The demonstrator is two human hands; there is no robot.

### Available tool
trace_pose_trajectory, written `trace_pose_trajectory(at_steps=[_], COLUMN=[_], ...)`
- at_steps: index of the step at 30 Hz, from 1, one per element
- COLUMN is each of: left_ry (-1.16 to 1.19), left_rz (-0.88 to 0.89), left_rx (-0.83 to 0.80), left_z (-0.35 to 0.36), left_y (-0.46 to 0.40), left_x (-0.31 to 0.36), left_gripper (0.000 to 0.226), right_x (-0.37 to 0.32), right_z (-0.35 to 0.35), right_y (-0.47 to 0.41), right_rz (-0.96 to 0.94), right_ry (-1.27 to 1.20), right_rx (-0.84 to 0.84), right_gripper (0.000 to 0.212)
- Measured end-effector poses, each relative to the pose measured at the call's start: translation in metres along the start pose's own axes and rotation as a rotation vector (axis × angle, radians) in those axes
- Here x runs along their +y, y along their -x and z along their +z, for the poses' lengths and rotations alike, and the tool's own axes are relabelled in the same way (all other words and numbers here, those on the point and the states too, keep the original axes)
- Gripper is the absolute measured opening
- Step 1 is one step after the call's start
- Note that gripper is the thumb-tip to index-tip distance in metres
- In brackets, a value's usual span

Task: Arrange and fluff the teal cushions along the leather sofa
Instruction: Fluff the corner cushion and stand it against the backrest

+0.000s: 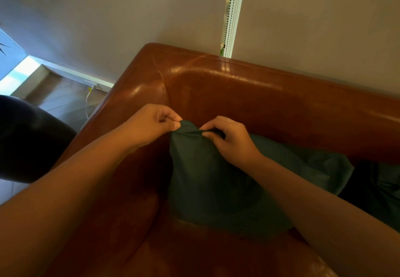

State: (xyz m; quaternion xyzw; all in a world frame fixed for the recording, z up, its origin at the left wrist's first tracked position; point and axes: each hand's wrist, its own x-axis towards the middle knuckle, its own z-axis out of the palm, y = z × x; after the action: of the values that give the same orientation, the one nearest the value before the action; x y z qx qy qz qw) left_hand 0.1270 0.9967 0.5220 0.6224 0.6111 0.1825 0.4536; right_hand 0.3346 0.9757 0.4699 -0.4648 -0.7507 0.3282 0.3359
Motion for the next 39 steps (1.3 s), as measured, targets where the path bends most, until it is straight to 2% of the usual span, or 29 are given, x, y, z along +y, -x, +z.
trace_pose_trajectory(at_steps=[3, 5, 7, 9, 11, 13, 15, 18, 22, 26, 28, 29, 31, 33, 34, 36, 39], left_ry=[-0.126, 0.056, 0.414, 0.748, 0.833, 0.776, 0.583, 0.282, 0.093, -0.158, -0.128, 0.024, 0.456, 0.658, 0.686, 0.625, 0.287], left_rz=[0.134, 0.111, -0.010, -0.154, -0.188, -0.128, -0.067, 0.013, 0.101, 0.176, 0.164, 0.113, -0.052, -0.185, -0.206, -0.138, 0.037], left_rx=[0.263, 0.390, 0.413, 0.376, 0.281, 0.145, 0.098, 0.215, 0.260, 0.355, 0.399, 0.374, 0.225, 0.091, 0.057, 0.017, 0.038], left_z=[0.017, 0.026, 0.028, 0.026, 0.020, 0.016, 0.015, 0.018, 0.021, 0.006, -0.001, -0.001, 0.006, 0.010, 0.009, 0.004, 0.006], left_y=[0.003, 0.003, 0.003, 0.006, 0.012, 0.020, 0.024, 0.018, -0.003, -0.012, -0.009, -0.007, -0.004, -0.007, -0.008, -0.007, 0.001], left_x=[-0.010, -0.021, -0.034, -0.047, -0.064, -0.080, -0.089, -0.092, -0.086, -0.087, -0.093, -0.095, -0.090, -0.077, -0.068, -0.047, -0.021], left_gripper=[0.011, 0.010, 0.010, 0.015, 0.024, 0.031, 0.033, 0.024, 0.010, 0.019, 0.024, 0.025, 0.022, 0.023, 0.024, 0.022, 0.019], right_x=[0.001, 0.001, 0.005, 0.005, 0.004, 0.006, 0.007, 0.007, 0.007, 0.017, 0.029, 0.034, 0.039, 0.037, 0.034, 0.020, -0.014], right_z=[-0.001, -0.004, -0.015, -0.028, -0.033, -0.028, -0.021, -0.016, -0.010, -0.026, -0.044, -0.053, -0.061, -0.059, -0.055, -0.045, -0.033], right_y=[-0.003, -0.002, 0.001, 0.007, 0.014, 0.018, 0.019, 0.015, 0.006, -0.001, -0.002, -0.001, 0.001, 0.001, 0.000, -0.004, -0.018], right_rz=[-0.013, -0.025, -0.034, 0.041, 0.088, 0.137, 0.212, 0.250, 0.253, 0.293, 0.380, 0.422, 0.455, 0.421, 0.375, 0.237, 0.073], right_ry=[0.071, 0.093, 0.135, 0.164, 0.189, 0.264, 0.341, 0.380, 0.392, 0.446, 0.375, 0.346, 0.359, 0.373, 0.356, 0.276, 0.059], right_rx=[0.023, 0.057, 0.126, 0.122, -0.004, -0.184, -0.304, -0.246, -0.214, -0.224, -0.219, -0.235, -0.286, -0.290, -0.248, -0.110, -0.024], right_gripper=[0.017, 0.017, 0.013, 0.011, 0.019, 0.038, 0.049, 0.038, 0.014, 0.013, 0.010, 0.011, 0.012, 0.009, 0.006, 0.004, 0.018])
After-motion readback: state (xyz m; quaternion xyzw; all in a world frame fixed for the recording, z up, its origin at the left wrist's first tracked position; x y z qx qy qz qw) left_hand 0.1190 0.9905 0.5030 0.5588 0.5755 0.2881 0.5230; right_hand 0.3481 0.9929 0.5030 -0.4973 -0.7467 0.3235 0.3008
